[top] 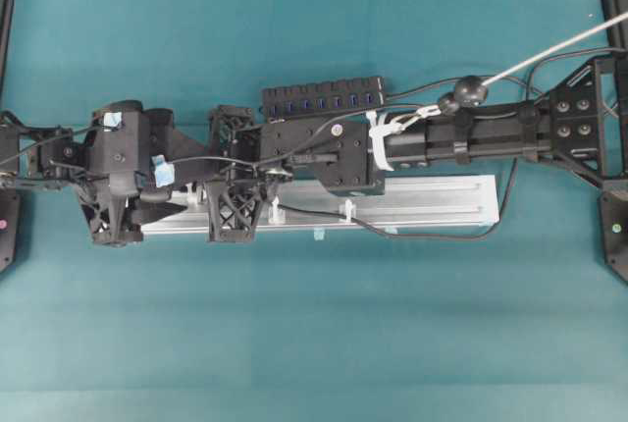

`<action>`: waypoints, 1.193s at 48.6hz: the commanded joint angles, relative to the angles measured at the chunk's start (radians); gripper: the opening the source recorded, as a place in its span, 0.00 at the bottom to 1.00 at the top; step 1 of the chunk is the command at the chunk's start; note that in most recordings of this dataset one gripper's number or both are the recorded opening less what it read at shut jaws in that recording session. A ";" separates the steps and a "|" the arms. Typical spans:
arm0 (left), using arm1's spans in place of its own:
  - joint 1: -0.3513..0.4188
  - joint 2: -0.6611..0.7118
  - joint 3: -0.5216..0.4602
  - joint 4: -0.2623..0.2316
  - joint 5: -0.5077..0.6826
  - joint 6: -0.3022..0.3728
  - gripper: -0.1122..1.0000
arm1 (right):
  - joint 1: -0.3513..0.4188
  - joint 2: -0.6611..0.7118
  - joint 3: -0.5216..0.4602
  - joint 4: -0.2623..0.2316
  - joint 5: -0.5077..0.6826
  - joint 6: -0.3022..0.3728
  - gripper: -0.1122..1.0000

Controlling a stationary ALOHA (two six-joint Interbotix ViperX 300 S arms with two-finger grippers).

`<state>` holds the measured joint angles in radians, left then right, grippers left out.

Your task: Pass the USB cable through three rings with both arms.

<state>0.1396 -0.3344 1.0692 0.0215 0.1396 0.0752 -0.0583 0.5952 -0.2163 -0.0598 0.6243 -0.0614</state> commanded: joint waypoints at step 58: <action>0.011 -0.117 0.080 -0.003 -0.086 -0.003 0.82 | 0.009 -0.023 -0.017 0.002 -0.052 0.006 0.03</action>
<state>0.1488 -0.4694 1.1628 0.0184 0.0859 0.0706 -0.0522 0.5937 -0.2178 -0.0598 0.5890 -0.0583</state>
